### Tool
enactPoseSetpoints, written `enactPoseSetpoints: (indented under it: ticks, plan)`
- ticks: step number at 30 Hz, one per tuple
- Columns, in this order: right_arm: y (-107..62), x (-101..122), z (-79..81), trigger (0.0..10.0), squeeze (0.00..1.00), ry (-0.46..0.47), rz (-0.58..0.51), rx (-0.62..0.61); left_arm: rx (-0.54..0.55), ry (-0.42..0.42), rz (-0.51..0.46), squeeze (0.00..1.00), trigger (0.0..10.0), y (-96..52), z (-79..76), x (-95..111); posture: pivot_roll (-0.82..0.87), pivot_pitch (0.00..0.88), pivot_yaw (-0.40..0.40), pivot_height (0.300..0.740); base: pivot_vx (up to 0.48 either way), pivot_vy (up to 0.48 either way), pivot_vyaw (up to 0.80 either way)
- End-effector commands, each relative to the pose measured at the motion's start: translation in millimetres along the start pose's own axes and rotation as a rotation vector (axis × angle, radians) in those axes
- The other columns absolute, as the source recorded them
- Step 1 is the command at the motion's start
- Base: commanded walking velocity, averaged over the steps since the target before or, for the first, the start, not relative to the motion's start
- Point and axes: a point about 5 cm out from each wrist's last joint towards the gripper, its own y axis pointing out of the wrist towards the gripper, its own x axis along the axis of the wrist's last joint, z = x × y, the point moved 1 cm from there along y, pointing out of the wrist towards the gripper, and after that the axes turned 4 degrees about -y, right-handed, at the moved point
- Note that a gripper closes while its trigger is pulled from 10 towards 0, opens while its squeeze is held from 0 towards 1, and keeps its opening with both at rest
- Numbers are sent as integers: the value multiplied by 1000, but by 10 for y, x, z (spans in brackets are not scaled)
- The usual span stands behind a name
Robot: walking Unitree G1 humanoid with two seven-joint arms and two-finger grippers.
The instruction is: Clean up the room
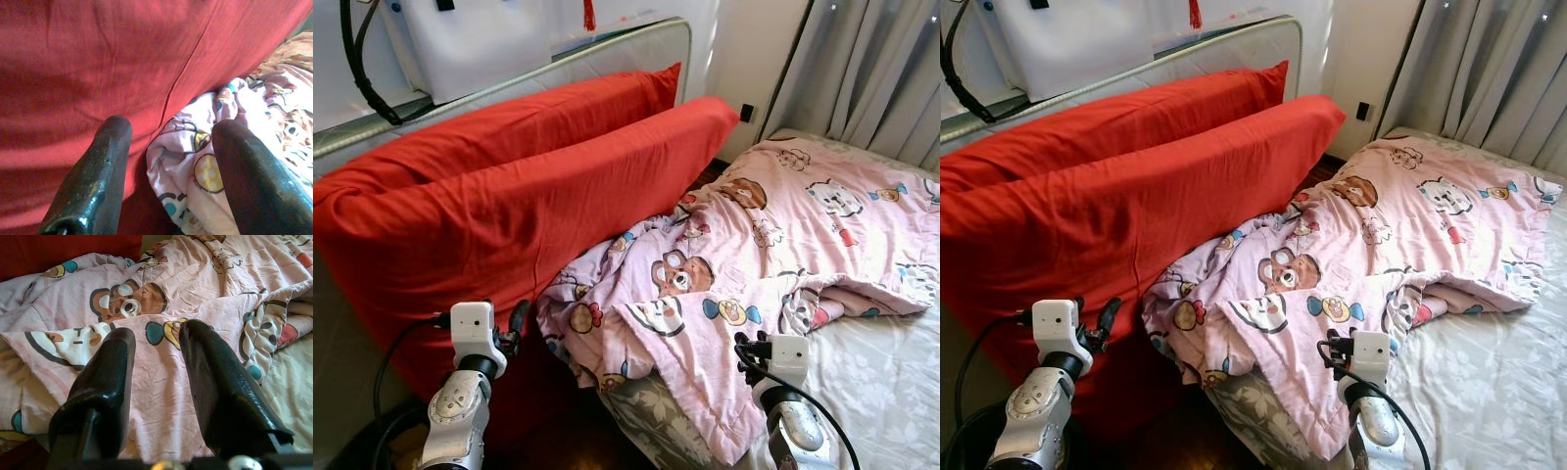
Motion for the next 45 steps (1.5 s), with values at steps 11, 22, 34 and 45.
enactPoseSetpoints:
  ticks: [11,22,34,45]
  plan:
    - [1,21,-23,10000,0,-6,-7,8,-7,-12,12,0,10000,-3,11,2,15,74,-27,660,0,0,0]
    - [-4,-28,-4,10000,0,-13,30,20,-14,-10,15,0,10000,3,3,8,18,75,-26,660,0,0,0]
    - [3,-18,44,10000,0,0,21,47,-26,-4,13,0,10000,-6,-15,13,25,68,-23,635,0,0,0]
    - [10,-24,70,10000,0,-1,29,55,-34,1,10,0,10000,-3,-24,32,29,59,-19,635,0,0,0]
